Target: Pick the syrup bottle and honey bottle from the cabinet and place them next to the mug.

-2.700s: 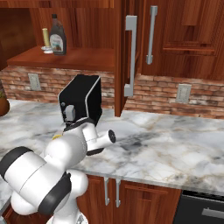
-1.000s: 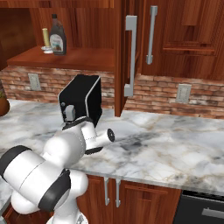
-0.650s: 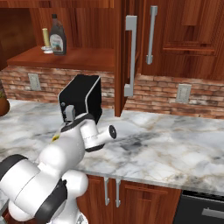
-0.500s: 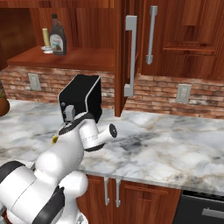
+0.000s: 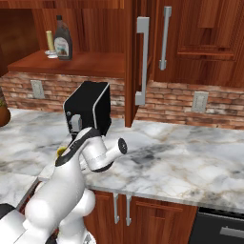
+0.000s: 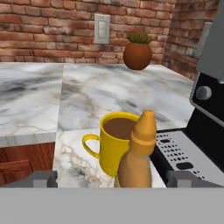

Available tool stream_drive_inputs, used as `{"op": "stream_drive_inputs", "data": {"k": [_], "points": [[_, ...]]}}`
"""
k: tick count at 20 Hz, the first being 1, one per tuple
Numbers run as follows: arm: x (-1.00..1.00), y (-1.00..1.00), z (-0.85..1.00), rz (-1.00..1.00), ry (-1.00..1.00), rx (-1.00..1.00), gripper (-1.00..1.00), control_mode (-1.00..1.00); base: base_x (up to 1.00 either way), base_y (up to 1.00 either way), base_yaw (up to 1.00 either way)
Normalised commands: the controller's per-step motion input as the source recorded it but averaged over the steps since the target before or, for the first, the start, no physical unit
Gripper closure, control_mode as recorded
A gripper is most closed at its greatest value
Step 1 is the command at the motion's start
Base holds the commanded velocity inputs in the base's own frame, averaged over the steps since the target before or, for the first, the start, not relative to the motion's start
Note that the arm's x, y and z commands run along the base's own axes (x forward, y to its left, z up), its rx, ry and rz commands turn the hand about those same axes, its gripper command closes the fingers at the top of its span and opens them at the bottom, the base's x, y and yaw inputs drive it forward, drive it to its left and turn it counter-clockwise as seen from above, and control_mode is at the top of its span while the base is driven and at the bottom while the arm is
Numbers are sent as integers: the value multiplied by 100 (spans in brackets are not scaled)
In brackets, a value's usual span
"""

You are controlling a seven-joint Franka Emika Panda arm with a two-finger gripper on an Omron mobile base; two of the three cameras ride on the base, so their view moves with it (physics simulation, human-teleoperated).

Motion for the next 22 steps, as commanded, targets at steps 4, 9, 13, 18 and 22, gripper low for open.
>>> {"op": "stream_drive_inputs", "data": {"k": [4, 9, 13, 18, 22], "points": [[-24, 0, 35, -2, -5, 0, -100, -100, 0, 0, 0], [-6, 0, 56, -5, -7, 0, -100, -100, 0, 0, 0], [0, -3, 65, -7, -8, 0, -100, -100, 0, 0, 0], [0, 0, 71, -11, 0, 0, -100, -100, 0, 0, 0], [-14, 0, 58, -21, 0, 0, -100, -100, 0, 0, 0]]}}
